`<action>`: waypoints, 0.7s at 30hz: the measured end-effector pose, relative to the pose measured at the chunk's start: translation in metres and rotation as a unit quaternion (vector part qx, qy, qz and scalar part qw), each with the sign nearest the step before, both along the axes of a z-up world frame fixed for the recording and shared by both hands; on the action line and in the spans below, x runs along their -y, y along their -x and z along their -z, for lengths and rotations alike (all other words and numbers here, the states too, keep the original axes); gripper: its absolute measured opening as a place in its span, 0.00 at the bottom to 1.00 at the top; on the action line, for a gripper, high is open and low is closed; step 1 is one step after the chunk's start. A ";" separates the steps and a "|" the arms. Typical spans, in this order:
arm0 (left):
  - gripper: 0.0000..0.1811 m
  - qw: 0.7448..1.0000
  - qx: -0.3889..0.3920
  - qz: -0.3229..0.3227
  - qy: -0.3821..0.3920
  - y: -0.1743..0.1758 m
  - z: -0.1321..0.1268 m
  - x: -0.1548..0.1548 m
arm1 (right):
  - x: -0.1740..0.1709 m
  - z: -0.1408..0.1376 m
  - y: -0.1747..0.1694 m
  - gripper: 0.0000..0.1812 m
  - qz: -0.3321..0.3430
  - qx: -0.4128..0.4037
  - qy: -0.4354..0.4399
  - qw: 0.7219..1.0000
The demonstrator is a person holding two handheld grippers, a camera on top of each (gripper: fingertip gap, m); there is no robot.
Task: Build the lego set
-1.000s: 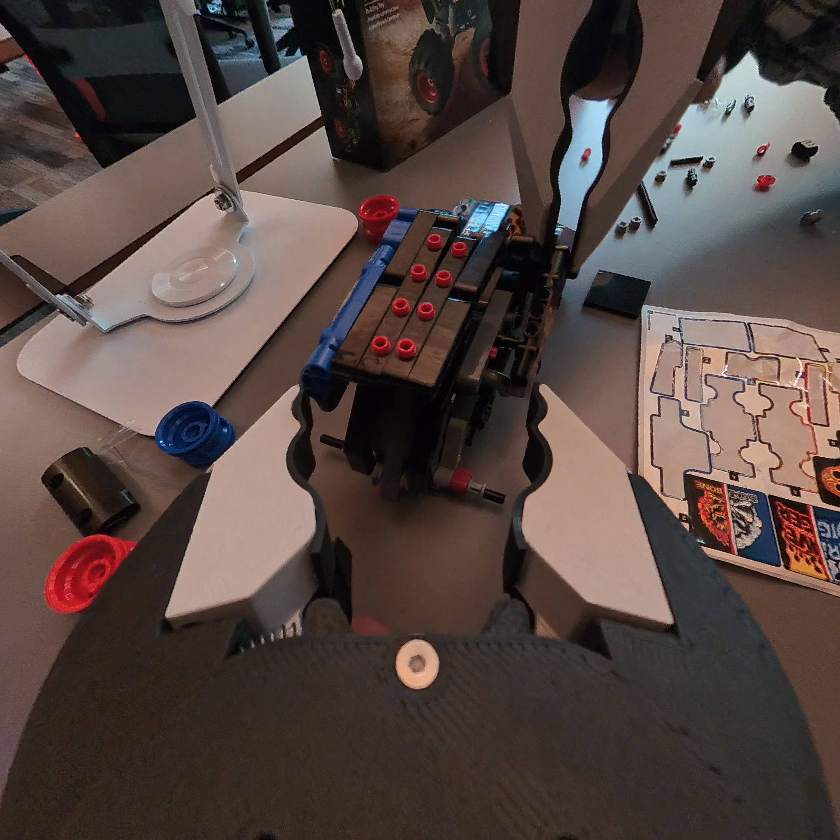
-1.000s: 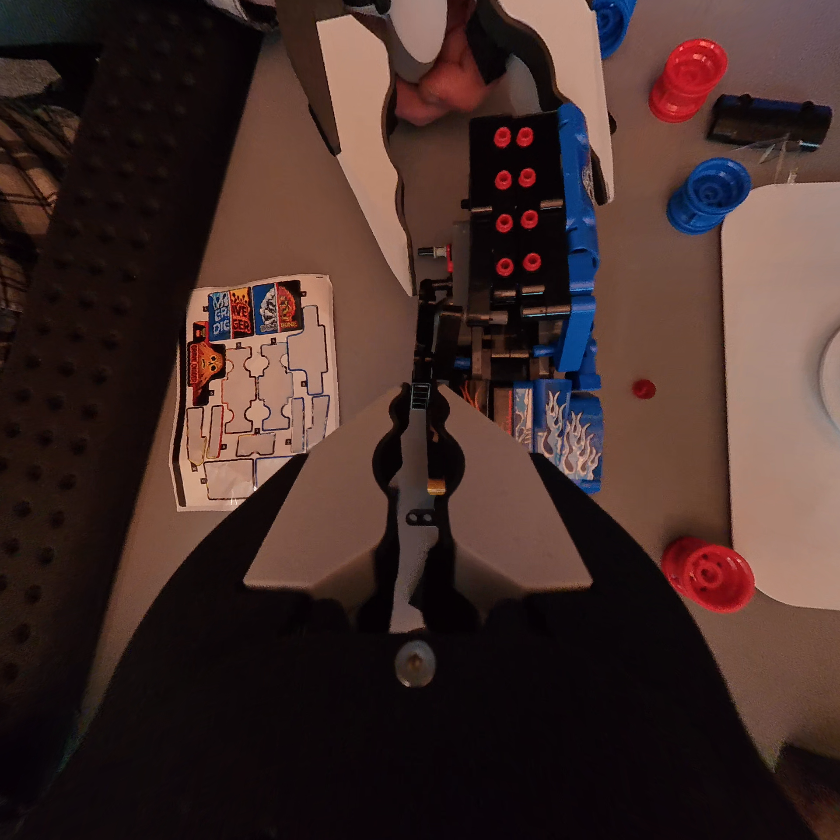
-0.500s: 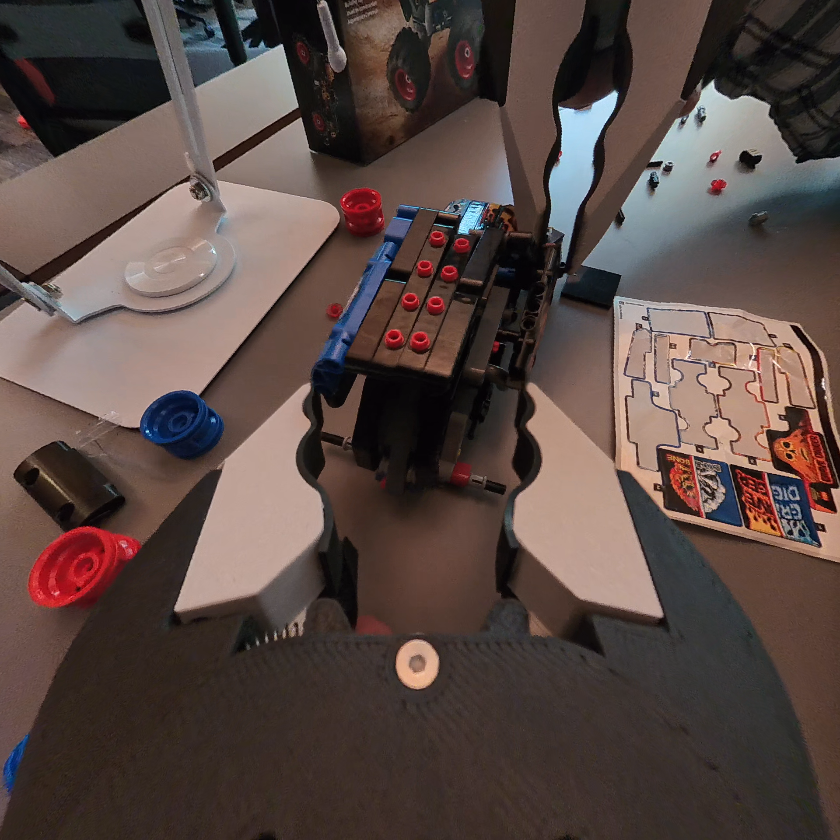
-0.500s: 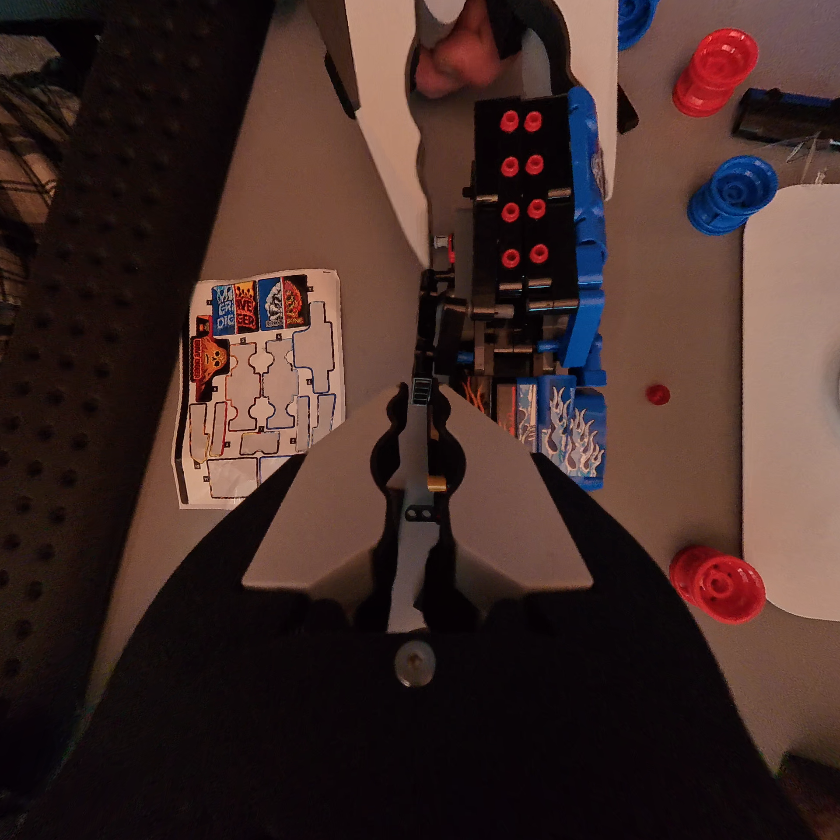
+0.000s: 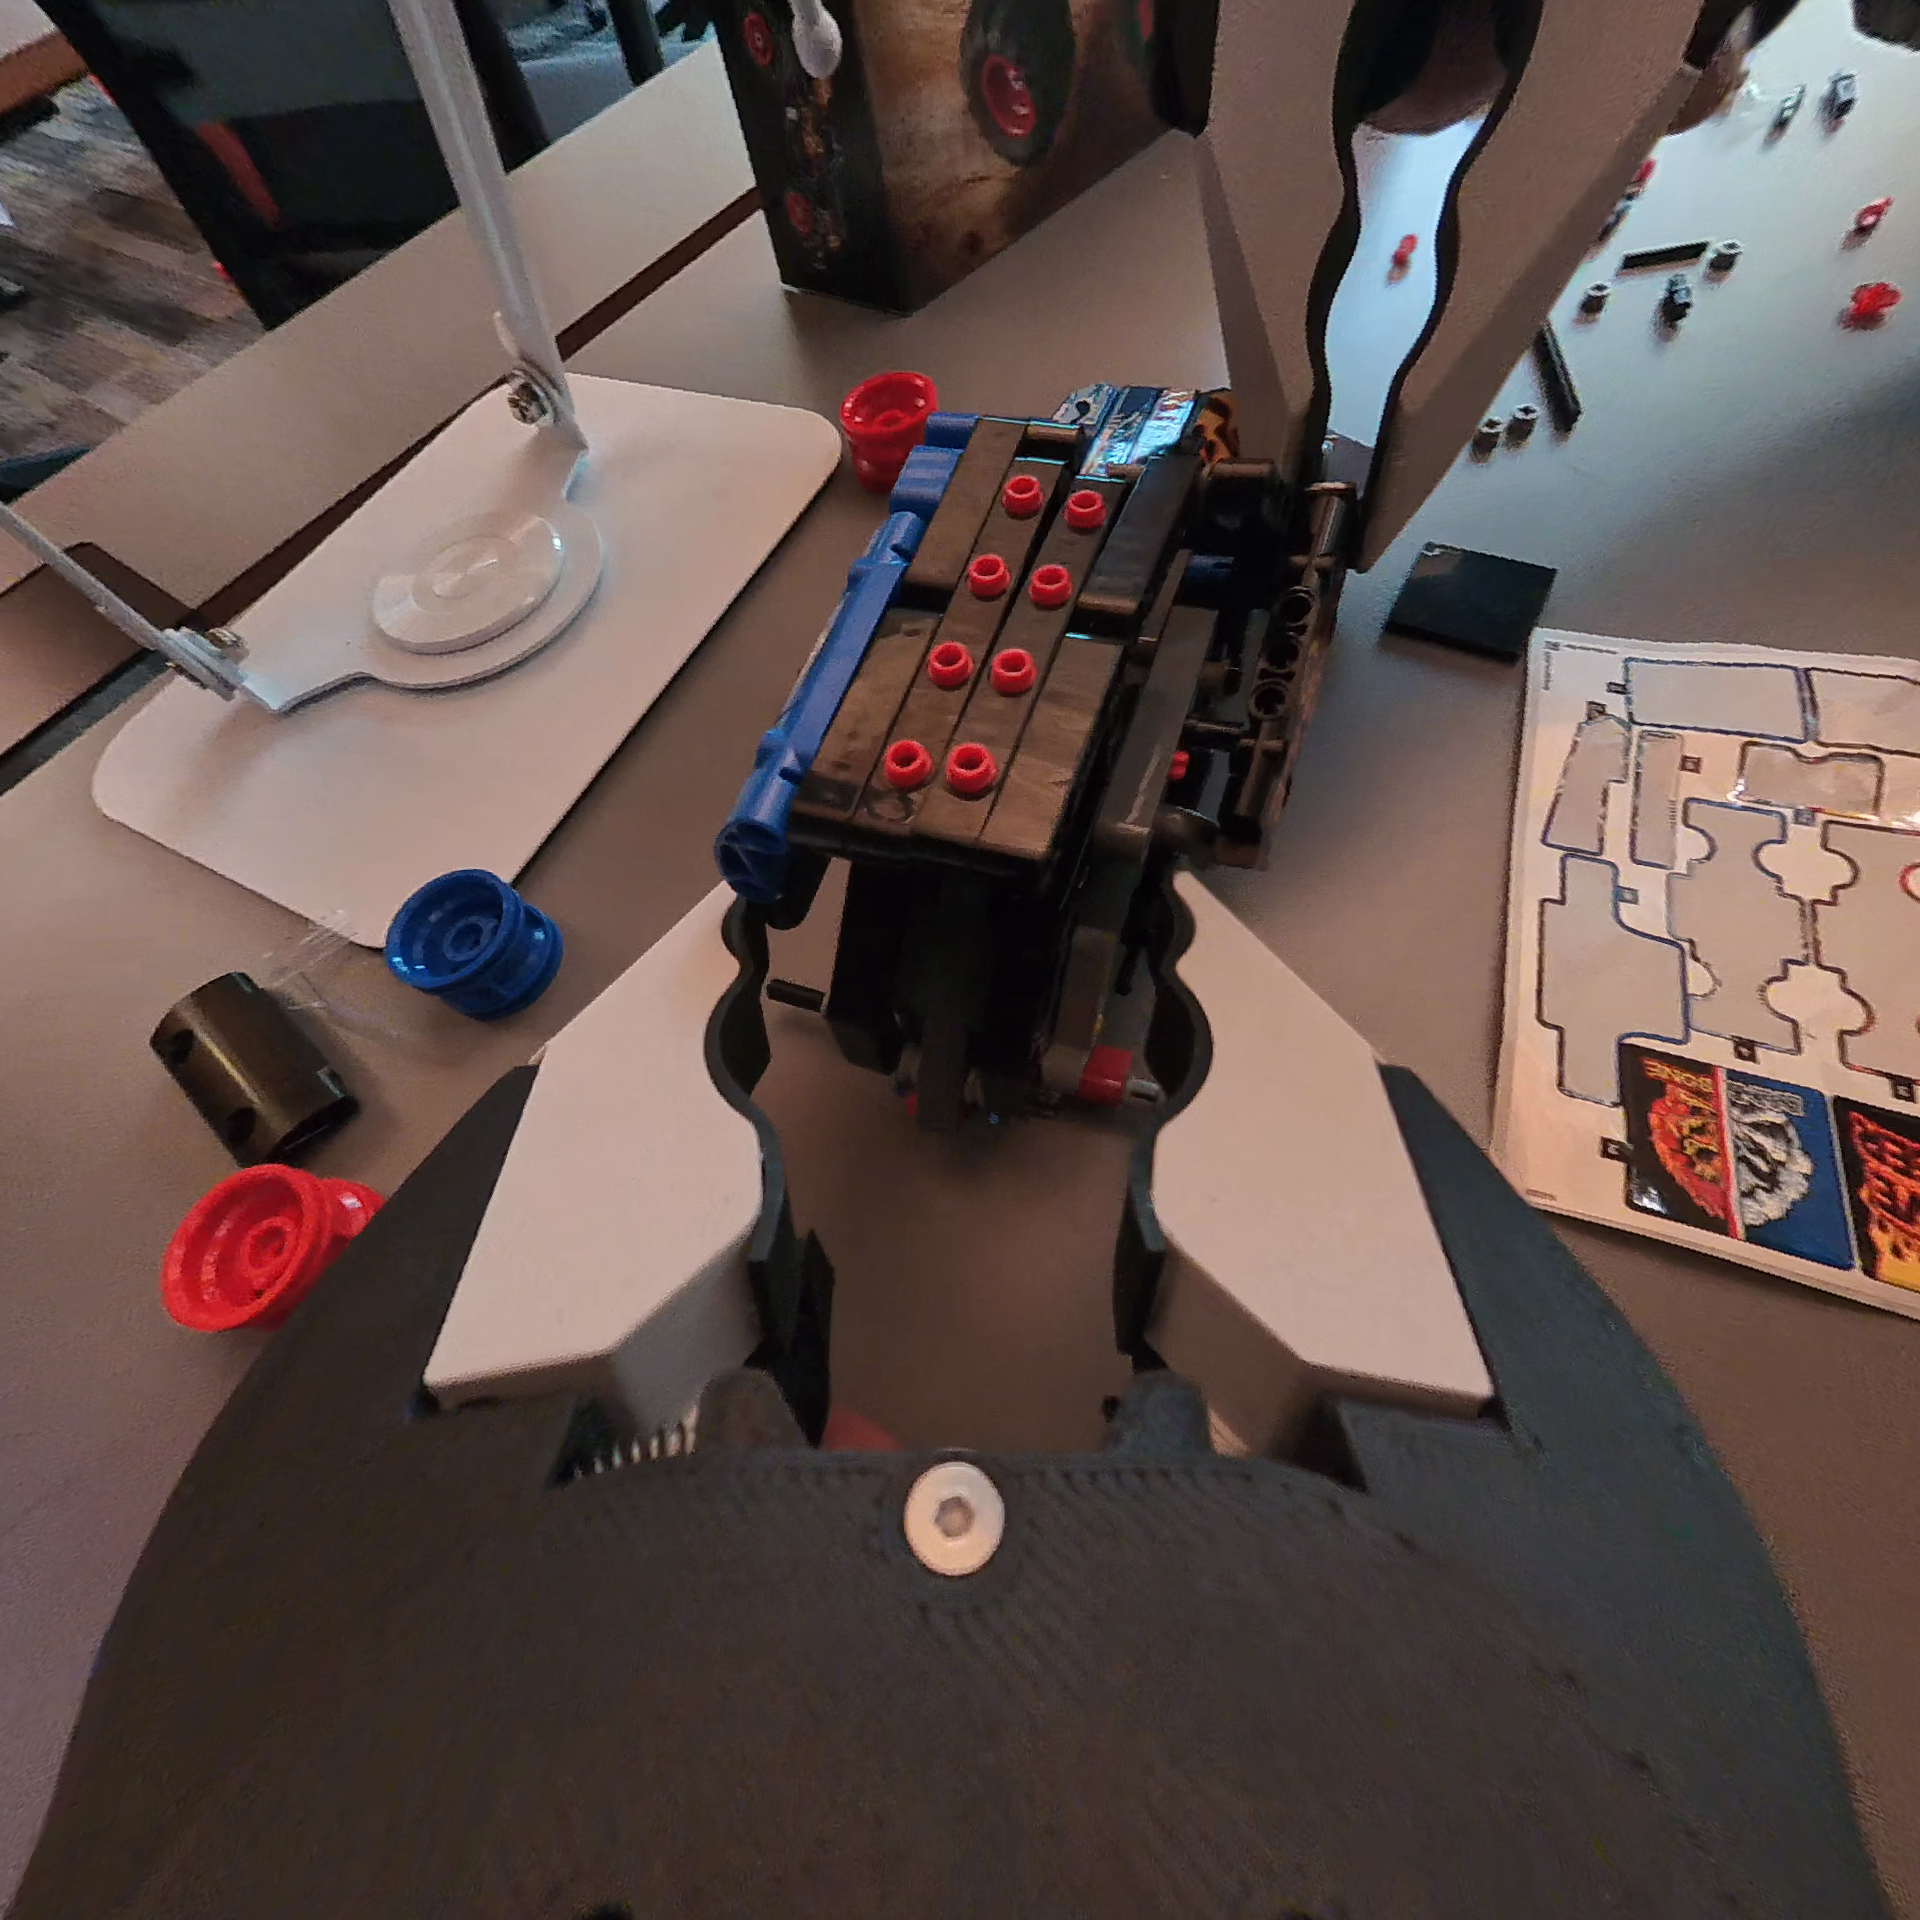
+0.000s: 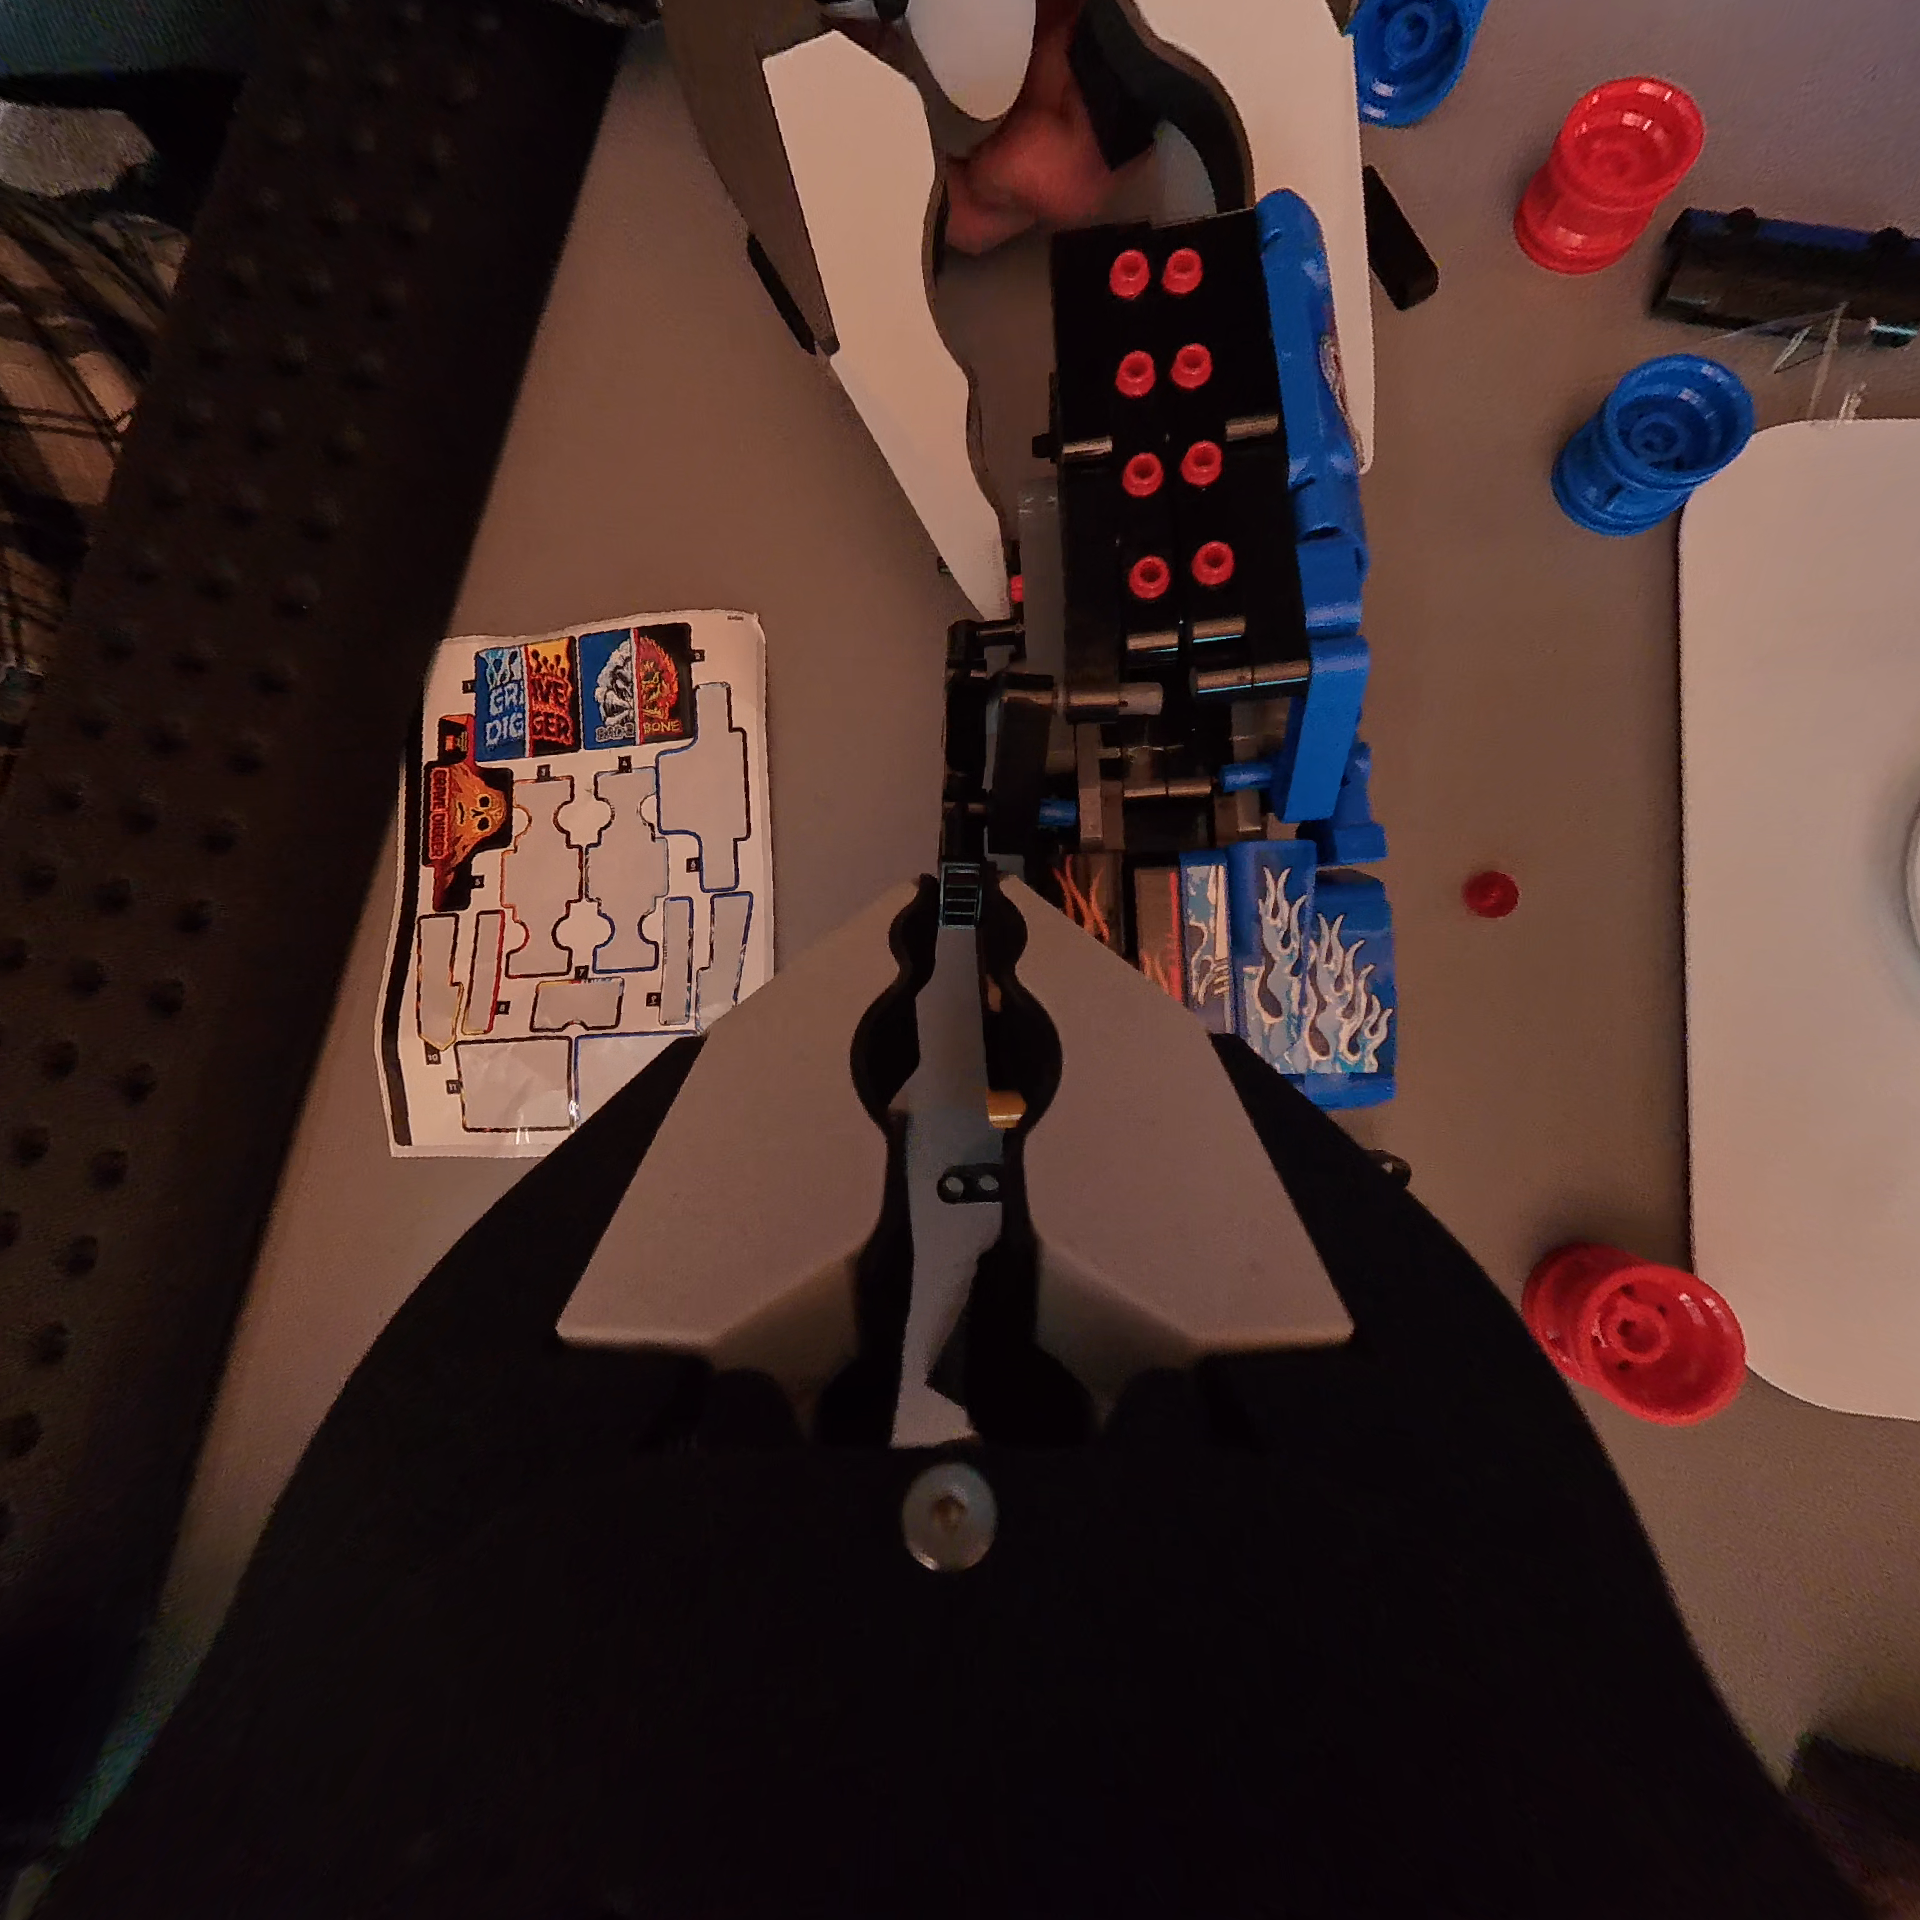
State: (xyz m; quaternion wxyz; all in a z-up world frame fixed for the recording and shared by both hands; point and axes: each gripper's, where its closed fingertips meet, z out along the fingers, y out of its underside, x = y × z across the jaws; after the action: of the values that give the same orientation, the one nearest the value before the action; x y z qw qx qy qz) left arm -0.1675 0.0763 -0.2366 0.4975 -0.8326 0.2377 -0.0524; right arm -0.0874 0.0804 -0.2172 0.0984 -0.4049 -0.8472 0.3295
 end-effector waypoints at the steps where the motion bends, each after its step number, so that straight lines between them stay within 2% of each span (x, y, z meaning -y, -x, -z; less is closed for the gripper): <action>1: 0.40 1.000 -0.004 -0.003 -0.003 0.000 0.000 -0.001 | 0.000 0.000 0.000 0.03 0.001 -0.001 0.002 1.000; 5: 0.50 0.999 -0.042 -0.008 -0.007 -0.002 0.004 -0.003 | 0.000 0.000 0.002 0.03 0.001 -0.005 0.008 1.000; 13: 0.50 1.000 -0.020 -0.015 -0.004 -0.002 0.002 -0.004 | -0.002 0.000 0.003 0.03 0.000 -0.014 0.009 1.000; 21: 0.53 1.000 0.004 0.008 0.009 -0.011 0.002 0.000 | -0.001 0.002 0.003 0.04 -0.002 -0.015 0.002 1.000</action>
State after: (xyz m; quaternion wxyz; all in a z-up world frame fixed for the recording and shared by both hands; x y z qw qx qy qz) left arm -0.1569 0.0763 -0.2387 0.4901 -0.8353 0.2417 -0.0614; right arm -0.0907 0.0819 -0.2189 0.1100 -0.3986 -0.8457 0.3373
